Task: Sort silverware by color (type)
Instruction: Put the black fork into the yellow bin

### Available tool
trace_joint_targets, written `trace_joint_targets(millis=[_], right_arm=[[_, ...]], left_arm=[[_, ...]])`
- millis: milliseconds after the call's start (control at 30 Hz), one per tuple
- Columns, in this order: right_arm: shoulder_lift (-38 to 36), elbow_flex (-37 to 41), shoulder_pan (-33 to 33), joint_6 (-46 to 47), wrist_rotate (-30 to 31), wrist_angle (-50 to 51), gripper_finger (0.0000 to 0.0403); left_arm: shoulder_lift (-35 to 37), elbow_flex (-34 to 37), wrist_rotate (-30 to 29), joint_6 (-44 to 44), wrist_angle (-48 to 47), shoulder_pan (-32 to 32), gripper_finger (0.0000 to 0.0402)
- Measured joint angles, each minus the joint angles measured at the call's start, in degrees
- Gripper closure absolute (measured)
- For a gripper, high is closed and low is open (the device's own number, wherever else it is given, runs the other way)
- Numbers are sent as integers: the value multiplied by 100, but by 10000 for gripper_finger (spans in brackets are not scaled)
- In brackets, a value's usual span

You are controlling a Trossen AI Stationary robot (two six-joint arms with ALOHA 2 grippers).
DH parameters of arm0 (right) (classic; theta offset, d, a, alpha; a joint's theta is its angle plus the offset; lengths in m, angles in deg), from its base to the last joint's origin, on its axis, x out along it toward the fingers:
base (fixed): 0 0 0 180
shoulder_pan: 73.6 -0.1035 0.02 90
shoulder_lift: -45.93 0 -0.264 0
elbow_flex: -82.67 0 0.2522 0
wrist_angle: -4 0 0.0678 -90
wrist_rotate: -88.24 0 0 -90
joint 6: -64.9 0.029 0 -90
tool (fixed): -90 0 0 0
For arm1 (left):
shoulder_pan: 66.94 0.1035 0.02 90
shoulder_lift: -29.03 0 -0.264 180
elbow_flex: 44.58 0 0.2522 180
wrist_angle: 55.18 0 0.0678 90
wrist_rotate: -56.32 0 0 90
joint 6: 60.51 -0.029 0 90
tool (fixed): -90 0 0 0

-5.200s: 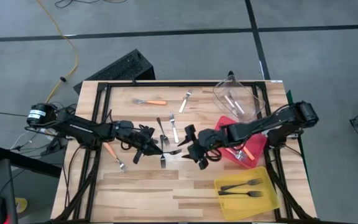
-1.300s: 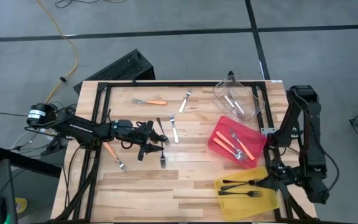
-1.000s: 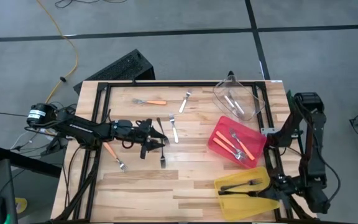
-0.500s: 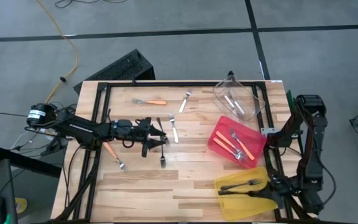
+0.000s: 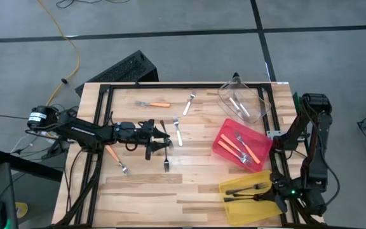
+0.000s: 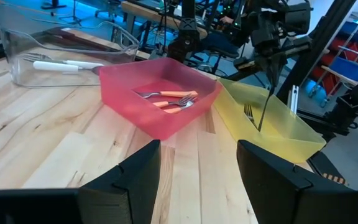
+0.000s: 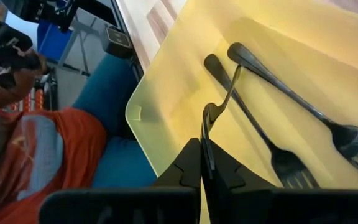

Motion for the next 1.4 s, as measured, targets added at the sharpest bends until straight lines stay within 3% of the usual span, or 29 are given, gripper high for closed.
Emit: trace_joint_targets(millis=[433, 867, 1067, 1400], right_arm=[[-10, 0, 26, 154, -46, 79, 357], [-10, 1, 386, 230, -740, 263, 351], [-8, 2, 476, 233, -1286, 281, 316], [-5, 2, 474, 281, -1579, 235, 247]], left_arm=[[0, 0, 2, 48, -1, 0, 207], [0, 0, 6, 48, 0, 0, 207], [0, 0, 6, 48, -1, 0, 207], [0, 0, 6, 48, 0, 2, 207]])
